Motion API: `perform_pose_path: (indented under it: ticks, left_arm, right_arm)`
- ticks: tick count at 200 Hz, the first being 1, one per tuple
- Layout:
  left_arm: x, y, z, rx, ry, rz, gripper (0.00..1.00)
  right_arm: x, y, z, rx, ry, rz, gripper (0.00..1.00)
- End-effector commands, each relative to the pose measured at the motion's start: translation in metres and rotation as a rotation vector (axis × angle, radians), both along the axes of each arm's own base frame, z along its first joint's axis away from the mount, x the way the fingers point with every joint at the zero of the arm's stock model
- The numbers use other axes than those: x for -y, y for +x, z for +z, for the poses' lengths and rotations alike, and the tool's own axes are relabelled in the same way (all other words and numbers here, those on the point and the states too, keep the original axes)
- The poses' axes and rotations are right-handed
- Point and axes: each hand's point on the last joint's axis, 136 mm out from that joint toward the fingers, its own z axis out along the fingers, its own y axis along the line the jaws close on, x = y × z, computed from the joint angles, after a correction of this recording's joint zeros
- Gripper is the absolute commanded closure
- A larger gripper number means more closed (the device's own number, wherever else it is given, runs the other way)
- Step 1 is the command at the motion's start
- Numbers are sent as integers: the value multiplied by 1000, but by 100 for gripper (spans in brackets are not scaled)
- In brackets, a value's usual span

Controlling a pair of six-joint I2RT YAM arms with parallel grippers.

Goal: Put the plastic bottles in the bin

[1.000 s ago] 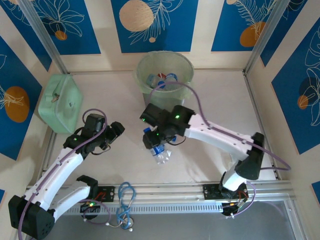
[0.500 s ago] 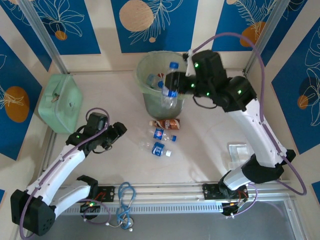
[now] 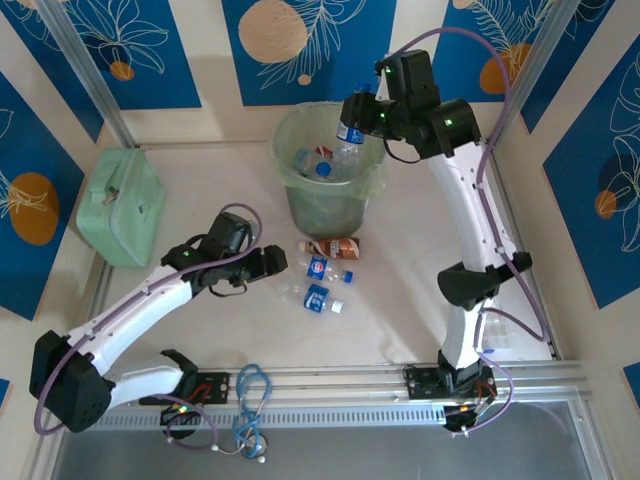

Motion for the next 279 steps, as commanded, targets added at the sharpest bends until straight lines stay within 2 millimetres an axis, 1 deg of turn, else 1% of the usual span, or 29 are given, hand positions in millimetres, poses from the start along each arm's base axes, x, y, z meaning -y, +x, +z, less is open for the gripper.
perform_pose_path:
  ticks: [1, 32, 62, 73, 95, 112, 139, 158, 193, 215, 238, 258, 279]
  left_arm:
    - [6, 0, 1, 25, 22, -58, 20]
    - [6, -1, -6, 10, 27, -51, 20]
    - [5, -3, -12, -4, 39, -50, 19]
    - [5, -3, -14, -8, 42, -46, 19]
    - [7, -5, -16, -16, 39, -42, 19]
    - [9, -4, -17, -22, 40, -42, 19]
    - [9, -5, -19, -31, 52, -36, 18]
    - [9, -5, -21, -38, 53, -25, 18]
    - [8, -5, -24, -51, 46, -2, 17]
    - [8, -5, -24, -56, 42, 8, 17]
    - [7, -6, -27, -70, 39, 26, 17]
    - [7, -7, -31, -87, 20, 62, 16]
    - [7, -6, -33, -97, -3, 95, 15]
  right_arm:
    - [3, 6, -3, -1, -27, 16, 54]
    - [8, 21, -24, -33, -78, -14, 54]
    - [13, 26, -38, -60, -116, -42, 50]
    - [16, 28, -41, -66, -124, -54, 47]
    - [21, 29, -44, -77, -129, -70, 36]
    - [25, 29, -45, -82, -133, -81, 30]
    - [29, 26, -40, -77, -127, -88, 28]
    - [30, 20, -31, -61, -114, -85, 28]
    - [27, 1, -11, -27, -100, -67, 28]
    - [24, -16, -1, -4, -102, -56, 29]
    - [20, -39, 8, 24, -104, -39, 29]
    - [16, -61, 4, 29, -135, -37, 29]
    - [8, -88, -7, 11, -137, -12, 32]
